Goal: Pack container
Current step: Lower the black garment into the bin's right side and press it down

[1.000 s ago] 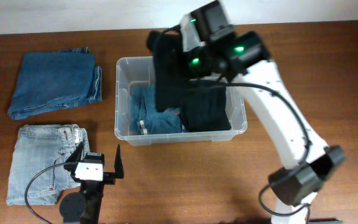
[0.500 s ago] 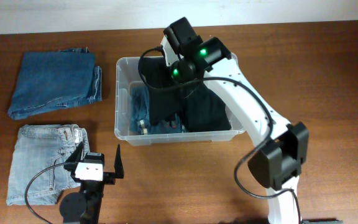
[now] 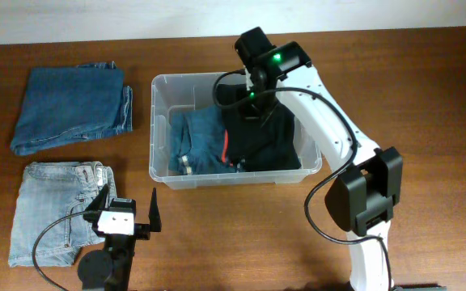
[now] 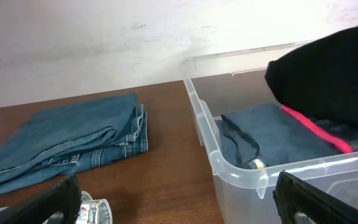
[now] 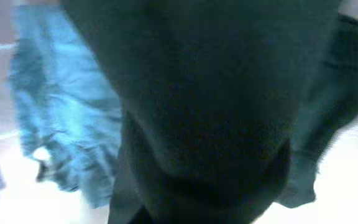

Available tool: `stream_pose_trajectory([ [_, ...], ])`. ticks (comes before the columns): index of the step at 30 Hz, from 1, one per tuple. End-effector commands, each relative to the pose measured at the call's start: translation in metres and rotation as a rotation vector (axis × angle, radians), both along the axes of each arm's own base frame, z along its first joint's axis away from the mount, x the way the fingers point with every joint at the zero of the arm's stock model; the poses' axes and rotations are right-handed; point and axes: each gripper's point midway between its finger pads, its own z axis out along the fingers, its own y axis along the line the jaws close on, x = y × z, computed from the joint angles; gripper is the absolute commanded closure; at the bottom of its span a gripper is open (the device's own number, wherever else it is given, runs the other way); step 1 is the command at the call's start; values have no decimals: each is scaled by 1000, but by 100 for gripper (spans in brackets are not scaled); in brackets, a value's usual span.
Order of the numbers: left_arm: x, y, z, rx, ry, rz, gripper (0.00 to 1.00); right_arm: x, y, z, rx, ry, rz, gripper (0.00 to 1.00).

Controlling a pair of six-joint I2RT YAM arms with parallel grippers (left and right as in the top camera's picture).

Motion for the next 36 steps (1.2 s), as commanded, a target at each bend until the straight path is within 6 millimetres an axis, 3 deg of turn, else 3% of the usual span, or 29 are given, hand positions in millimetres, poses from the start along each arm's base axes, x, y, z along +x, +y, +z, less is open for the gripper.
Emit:
stream_pose_trajectory([
  [1,0,2,-2,17,0,10,1,9,-26,2,-85,-29,-44,79],
  [13,0,2,-2,17,0,10,1,13,-60,-1,-148,-9,-104,79],
  [16,0,2,-2,17,0,10,0,10,-63,-1,-155,6,-107,69],
  [21,0,2,-2,17,0,10,1,14,-78,0,-237,-26,-123,67],
  [26,0,2,-2,17,0,10,1,15,-76,12,-222,-53,-126,68],
  [29,0,2,-2,17,0,10,1,14,-60,14,-160,-53,-74,71],
  [36,0,2,-2,17,0,10,1,24,-35,-5,-113,-70,-27,73],
])
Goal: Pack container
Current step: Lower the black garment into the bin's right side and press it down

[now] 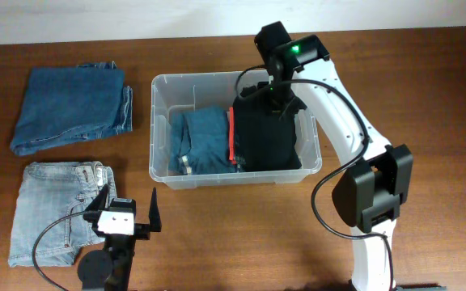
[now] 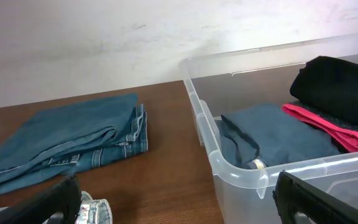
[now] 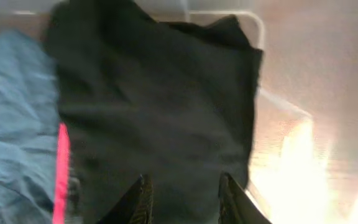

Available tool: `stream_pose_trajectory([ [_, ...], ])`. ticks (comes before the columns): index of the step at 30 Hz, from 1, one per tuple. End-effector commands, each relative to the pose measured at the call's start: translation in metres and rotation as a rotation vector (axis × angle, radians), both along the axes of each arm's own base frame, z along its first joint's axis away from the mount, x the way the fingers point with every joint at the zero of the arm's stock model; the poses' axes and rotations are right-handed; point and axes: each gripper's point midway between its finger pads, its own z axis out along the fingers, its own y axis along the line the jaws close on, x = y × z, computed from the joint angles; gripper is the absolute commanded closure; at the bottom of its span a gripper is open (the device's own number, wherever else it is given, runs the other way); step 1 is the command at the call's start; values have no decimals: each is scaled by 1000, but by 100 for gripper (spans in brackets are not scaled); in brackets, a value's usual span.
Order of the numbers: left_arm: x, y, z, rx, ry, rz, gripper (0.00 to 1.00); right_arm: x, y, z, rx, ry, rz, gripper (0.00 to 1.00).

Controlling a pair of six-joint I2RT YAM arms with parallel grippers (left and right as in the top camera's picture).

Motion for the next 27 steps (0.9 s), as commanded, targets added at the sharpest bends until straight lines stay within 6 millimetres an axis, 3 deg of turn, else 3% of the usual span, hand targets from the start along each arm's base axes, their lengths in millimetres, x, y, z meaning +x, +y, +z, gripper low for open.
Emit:
stream_pose_trajectory([
  [1,0,2,-2,17,0,10,1,8,21,-9,33,-21,42,75],
  [3,0,2,-2,17,0,10,1,14,30,-26,39,-15,53,80],
  [9,0,2,-2,17,0,10,1,27,41,-84,27,29,61,82],
  [13,0,2,-2,17,0,10,1,27,39,-98,14,50,58,89],
  [15,0,2,-2,17,0,10,1,30,40,-86,24,24,58,90],
  [19,0,2,-2,17,0,10,1,36,42,-41,54,-55,59,88],
  [24,0,2,-2,17,0,10,1,22,33,5,51,-88,55,88],
  [27,0,2,-2,17,0,10,0,6,25,7,27,-32,51,88],
])
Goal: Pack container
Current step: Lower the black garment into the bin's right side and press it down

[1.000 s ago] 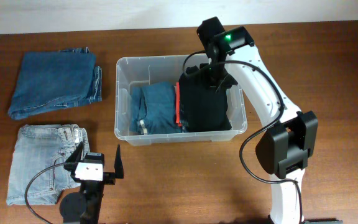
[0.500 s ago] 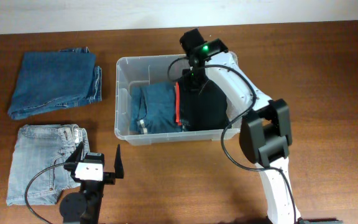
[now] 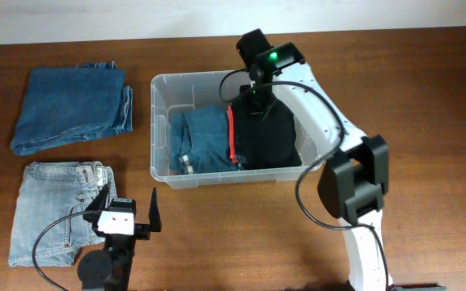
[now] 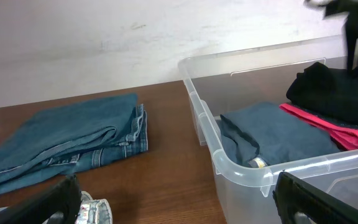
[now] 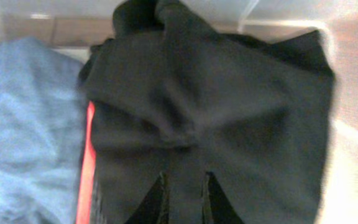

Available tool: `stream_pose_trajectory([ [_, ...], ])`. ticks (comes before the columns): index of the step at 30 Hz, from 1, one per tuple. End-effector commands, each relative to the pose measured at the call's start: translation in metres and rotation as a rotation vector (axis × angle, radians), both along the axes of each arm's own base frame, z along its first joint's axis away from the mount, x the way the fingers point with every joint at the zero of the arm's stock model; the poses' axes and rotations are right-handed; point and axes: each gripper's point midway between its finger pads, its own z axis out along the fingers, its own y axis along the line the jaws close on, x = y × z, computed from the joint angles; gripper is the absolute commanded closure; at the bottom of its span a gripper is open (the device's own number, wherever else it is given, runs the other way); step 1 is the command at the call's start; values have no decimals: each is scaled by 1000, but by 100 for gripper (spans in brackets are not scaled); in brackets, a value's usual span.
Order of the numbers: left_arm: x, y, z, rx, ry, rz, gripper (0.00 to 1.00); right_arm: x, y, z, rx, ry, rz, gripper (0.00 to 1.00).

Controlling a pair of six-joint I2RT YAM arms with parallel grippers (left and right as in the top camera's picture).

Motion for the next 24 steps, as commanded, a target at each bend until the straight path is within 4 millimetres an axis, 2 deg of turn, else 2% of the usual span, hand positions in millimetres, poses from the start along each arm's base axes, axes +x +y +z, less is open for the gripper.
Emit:
stream_pose_trajectory([
  [1,0,2,-2,17,0,10,0,-11,-6,32,-6,-21,-6,88],
  [3,0,2,-2,17,0,10,1,-27,-11,24,-36,47,-9,88],
  [8,0,2,-2,17,0,10,1,-52,-21,7,-85,157,-20,88],
  [15,0,2,-2,17,0,10,1,-74,-29,-44,-118,260,-29,88],
  [18,0,2,-2,17,0,10,1,-85,-30,-59,-114,302,-29,88],
  [21,0,2,-2,17,0,10,1,-88,-31,-63,-118,310,-29,89],
  [24,0,2,-2,17,0,10,1,-84,-29,-58,-109,291,-29,96],
])
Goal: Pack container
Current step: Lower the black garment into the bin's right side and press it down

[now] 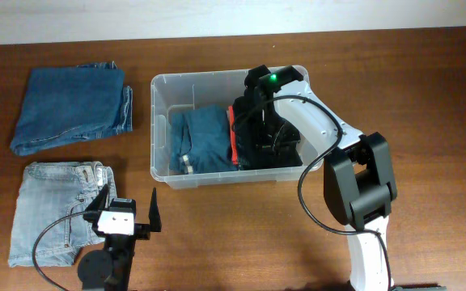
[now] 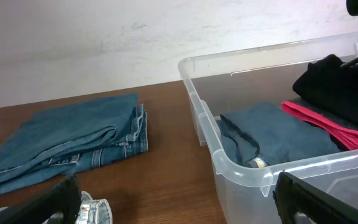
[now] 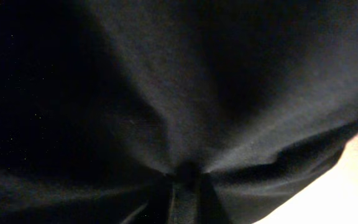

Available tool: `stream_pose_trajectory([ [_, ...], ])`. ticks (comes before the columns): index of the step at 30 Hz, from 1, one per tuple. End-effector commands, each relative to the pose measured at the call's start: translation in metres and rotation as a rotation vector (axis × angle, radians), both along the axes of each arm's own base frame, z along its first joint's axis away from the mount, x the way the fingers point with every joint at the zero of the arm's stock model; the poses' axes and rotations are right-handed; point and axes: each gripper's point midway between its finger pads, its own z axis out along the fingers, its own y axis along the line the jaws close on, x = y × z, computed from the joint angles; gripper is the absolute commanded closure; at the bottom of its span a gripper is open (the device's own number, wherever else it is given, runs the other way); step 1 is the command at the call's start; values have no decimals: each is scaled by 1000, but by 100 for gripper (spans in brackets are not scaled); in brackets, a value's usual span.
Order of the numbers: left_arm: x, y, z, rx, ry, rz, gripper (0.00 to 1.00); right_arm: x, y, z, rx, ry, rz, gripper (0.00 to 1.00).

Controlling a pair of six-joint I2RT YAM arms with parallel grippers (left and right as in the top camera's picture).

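A clear plastic container [image 1: 154,121] stands mid-table. Folded blue jeans [image 1: 201,137] lie in its left half and a black garment [image 1: 288,152] with a red stripe [image 1: 232,137] in its right half. My right gripper [image 1: 260,128] is down inside the container. Its fingers are shut together and pressed into the black cloth, which fills the right wrist view [image 3: 185,171]. My left gripper [image 1: 126,212] rests open near the front edge, facing the container [image 2: 229,162], with nothing between its fingers [image 2: 176,180].
Folded dark blue jeans [image 1: 71,109] lie at the back left. A lighter pair of jeans [image 1: 51,210] lies at the front left, beside my left gripper. The right arm reaches over the container's right wall.
My right gripper was just above the back of the black garment, fingers together. It now sits lower and nearer the middle, pushed into the cloth. The left arm has not moved.
First my right gripper held the black garment hanging over the container. Then the garment lay in the right half with the gripper open above it. Then the fingers were together over its back edge, and now they press into it.
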Motion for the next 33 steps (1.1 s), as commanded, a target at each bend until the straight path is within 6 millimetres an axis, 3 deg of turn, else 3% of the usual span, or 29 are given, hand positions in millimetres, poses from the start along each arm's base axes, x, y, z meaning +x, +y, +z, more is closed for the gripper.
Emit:
stream_pose_trajectory([
  [1,0,2,-2,17,0,10,1,1,6,10,20,-22,-5,96],
  [3,0,2,-2,17,0,10,1,7,9,22,34,-55,-4,96],
  [7,0,2,-2,17,0,10,1,34,21,76,111,-223,-4,94],
  [10,0,2,-2,17,0,10,1,55,31,88,156,-323,-3,95],
  [15,0,2,-2,17,0,10,1,82,42,69,185,-400,-3,96],
  [17,0,2,-2,17,0,10,1,87,43,52,180,-402,-4,96],
  [23,0,2,-2,17,0,10,1,83,36,5,151,-403,-6,96],
  [26,0,2,-2,17,0,10,1,77,33,-9,142,-383,-6,96],
  [29,0,2,-2,17,0,10,1,76,32,-8,141,-380,-6,96],
  [33,0,2,-2,17,0,10,1,84,35,22,164,-439,-7,96],
])
